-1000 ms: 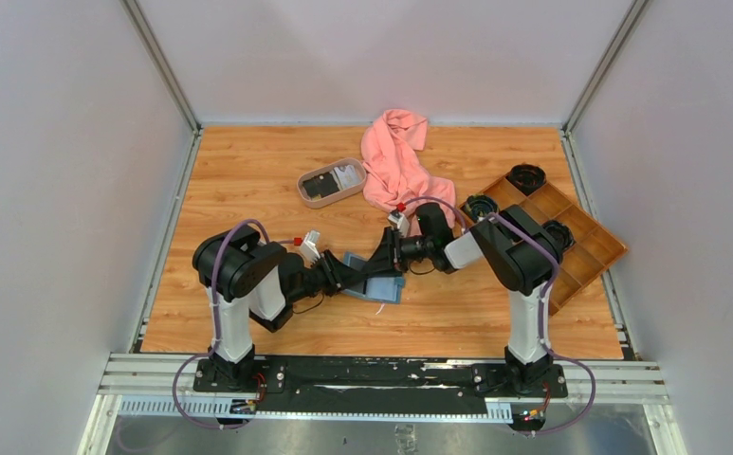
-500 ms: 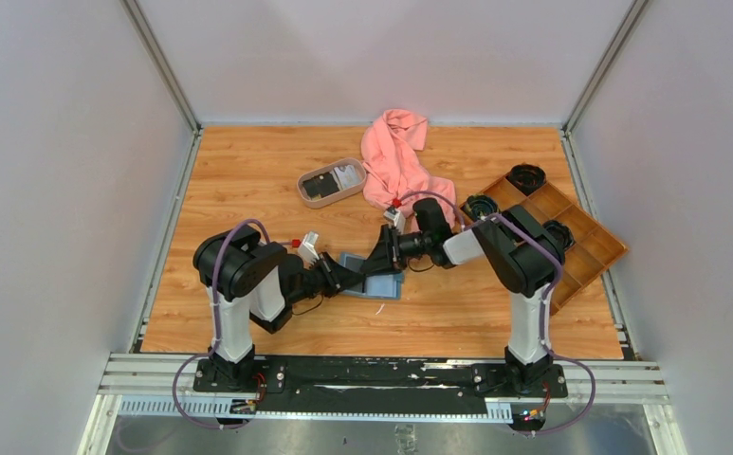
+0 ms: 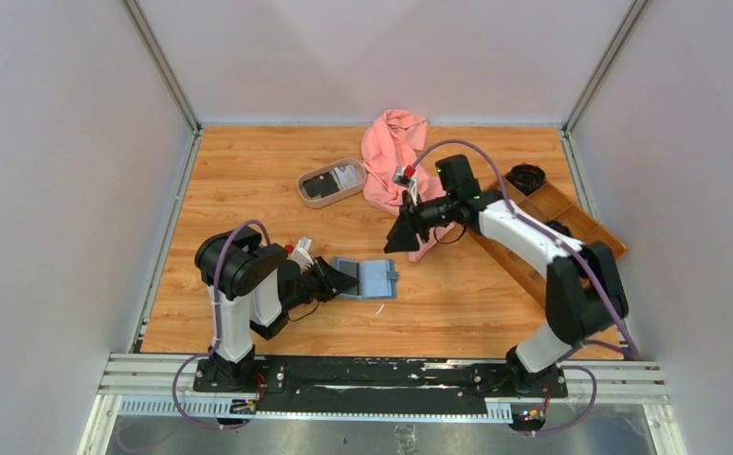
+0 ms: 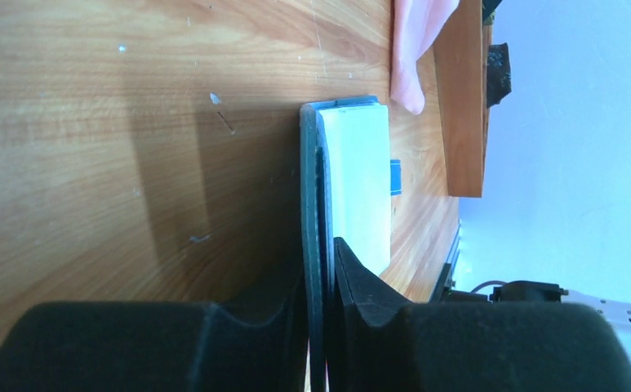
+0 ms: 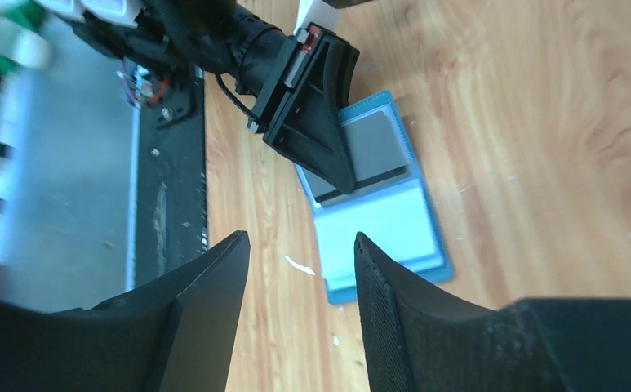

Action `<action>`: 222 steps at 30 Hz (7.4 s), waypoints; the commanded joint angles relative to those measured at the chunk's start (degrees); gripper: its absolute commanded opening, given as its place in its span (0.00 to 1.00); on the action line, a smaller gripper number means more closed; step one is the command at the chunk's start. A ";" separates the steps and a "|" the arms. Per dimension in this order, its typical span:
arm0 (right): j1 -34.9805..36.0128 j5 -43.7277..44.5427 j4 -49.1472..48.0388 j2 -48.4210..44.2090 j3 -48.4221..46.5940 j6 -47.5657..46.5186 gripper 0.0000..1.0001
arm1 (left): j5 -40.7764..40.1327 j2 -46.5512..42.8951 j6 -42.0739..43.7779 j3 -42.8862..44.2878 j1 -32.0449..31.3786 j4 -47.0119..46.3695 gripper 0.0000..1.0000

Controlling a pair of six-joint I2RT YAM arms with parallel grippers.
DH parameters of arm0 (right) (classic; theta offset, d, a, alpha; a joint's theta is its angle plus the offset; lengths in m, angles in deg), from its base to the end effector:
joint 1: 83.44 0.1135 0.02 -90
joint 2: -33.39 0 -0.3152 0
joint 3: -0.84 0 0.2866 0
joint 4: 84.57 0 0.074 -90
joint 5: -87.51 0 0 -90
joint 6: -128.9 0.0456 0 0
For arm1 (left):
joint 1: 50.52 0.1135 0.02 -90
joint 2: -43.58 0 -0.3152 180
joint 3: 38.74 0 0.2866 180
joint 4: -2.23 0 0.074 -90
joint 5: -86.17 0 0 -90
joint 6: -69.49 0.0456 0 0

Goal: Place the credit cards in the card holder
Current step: Insert the credit card into the card holder, then pick up the credit card from the storage box, then insert the credit card into the card holder.

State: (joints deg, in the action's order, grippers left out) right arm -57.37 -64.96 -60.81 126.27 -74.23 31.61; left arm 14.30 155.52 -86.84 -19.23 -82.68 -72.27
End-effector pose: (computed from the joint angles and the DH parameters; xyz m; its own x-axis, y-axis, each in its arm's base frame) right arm 0.3234 0.2032 0.2776 -0.4898 -0.3049 -0.8168 -0.8682 0.0856 0.4887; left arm 0.1933 -0.1383 0.0834 -0.7975 -0.5267 -0.2942 0.0650 0.4098 -0.9099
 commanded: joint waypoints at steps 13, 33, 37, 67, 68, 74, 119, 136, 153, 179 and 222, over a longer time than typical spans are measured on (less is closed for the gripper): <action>-6.15 2.68 15.12 -26.43 9.16 -28.29 0.72 | -10.15 -5.24 8.59 -9.51 -0.49 3.89 0.46; -9.60 2.68 13.23 -29.98 13.41 -29.54 0.81 | -27.76 -76.71 25.55 -0.81 -0.50 87.44 0.59; -9.95 2.59 13.36 -29.95 13.32 -29.55 0.82 | -31.71 -85.32 31.75 7.32 -0.53 100.52 0.80; -14.45 13.01 20.40 -30.50 7.98 -31.82 0.85 | -3.18 -54.26 31.00 43.79 14.63 85.31 1.00; -15.23 12.21 20.35 -30.48 8.29 -31.48 0.85 | -2.28 -50.74 29.90 45.97 15.49 84.51 1.00; -20.16 9.89 16.58 -28.92 10.55 -28.48 0.85 | -4.97 -28.19 33.21 62.71 17.22 93.30 0.97; -20.42 13.26 18.72 -14.92 6.02 -24.61 0.82 | -13.23 17.76 27.21 92.05 17.05 102.62 0.43; -20.42 13.30 18.99 -15.45 6.01 -24.79 0.81 | -11.67 18.12 26.20 92.25 17.05 102.31 0.13; -20.47 13.17 19.08 -15.45 6.03 -24.64 0.82 | -6.86 12.48 25.10 86.92 18.80 96.88 0.00; -20.40 12.91 19.21 -14.01 6.29 -24.99 0.81 | 9.09 8.48 21.59 77.42 25.82 83.67 0.00; -20.42 2.16 19.74 -13.96 6.80 -23.09 0.81 | 22.04 -10.96 17.19 57.09 27.30 66.56 0.00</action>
State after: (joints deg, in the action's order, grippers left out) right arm -77.09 -57.44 -42.42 112.96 -66.91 6.76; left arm 32.26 149.99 -67.62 42.03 -54.49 -0.54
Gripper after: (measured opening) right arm 0.808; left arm 0.004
